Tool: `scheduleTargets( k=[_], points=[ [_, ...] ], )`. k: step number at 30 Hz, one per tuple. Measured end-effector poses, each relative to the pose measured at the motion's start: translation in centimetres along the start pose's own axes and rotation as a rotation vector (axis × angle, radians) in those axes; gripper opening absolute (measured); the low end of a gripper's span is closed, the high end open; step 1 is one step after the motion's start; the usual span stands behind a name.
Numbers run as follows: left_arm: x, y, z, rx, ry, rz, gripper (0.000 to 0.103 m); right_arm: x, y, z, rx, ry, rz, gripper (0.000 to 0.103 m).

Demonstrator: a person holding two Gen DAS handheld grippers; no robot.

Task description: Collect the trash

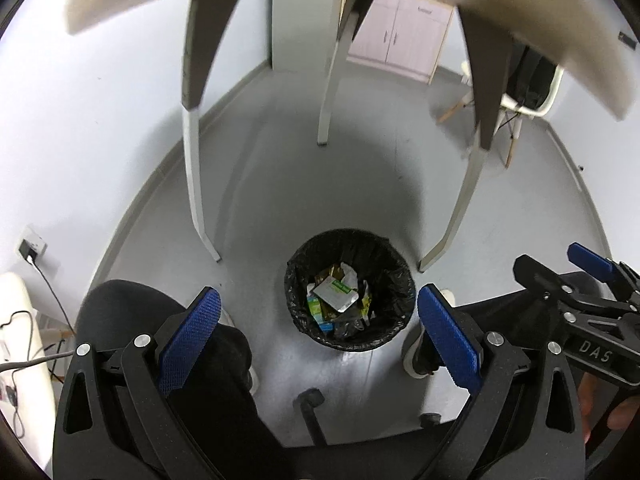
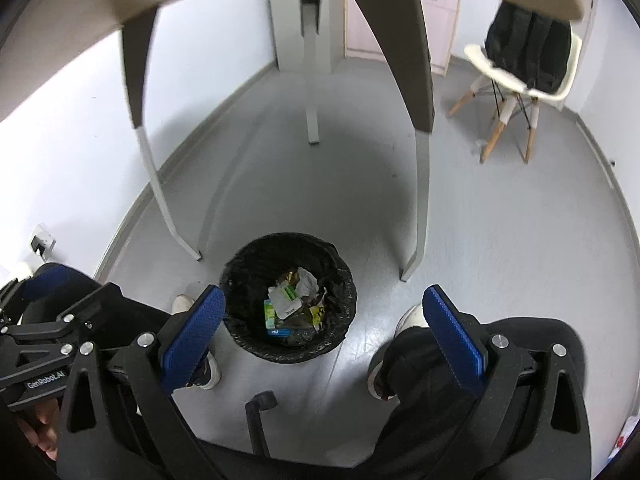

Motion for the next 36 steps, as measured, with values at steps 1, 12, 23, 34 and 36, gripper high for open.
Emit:
scheduleTargets(
  k=[1,12,23,34,36],
  points=[
    [0.7,0.0,0.0,0.001,-0.009,0.004,0.097,0.9,0.3,0.0,0.004,-0.012,-0.002,0.095],
    [11.8,-0.2,-2.4,-0.010,-0.186,0.010,0.097,12.9,1.7,-1.6,0.018,-0.167,-0.015,0.095],
    [18.2,-2.1,-5.1,-0.057,-0.304,-0.007,0.097,22.2,0.1,-5.2,0.008,-0.323,-0.011,0.095],
    [18.3,-1.8,-4.0,-0.043,-0.289,-0.009,0.097,23.0,0.8,-4.6,0.025,-0.326,-0.035,0.095],
    [18.1,-1.7,-3.9,-0.040,-0.284,-0.007,0.097,23.0,1.0,-4.6,0.027,-0.326,-0.035,0.095]
  ],
)
Point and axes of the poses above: each gripper's, at about its wrist camera, not at the fingertips, and x roughly against the way its jaws point, y to its left, z to its underside, the point moved 8 cm from there along -x, roughly the way its jaws point, and after that the axes turned 6 degrees about x, right-handed, at the moved point
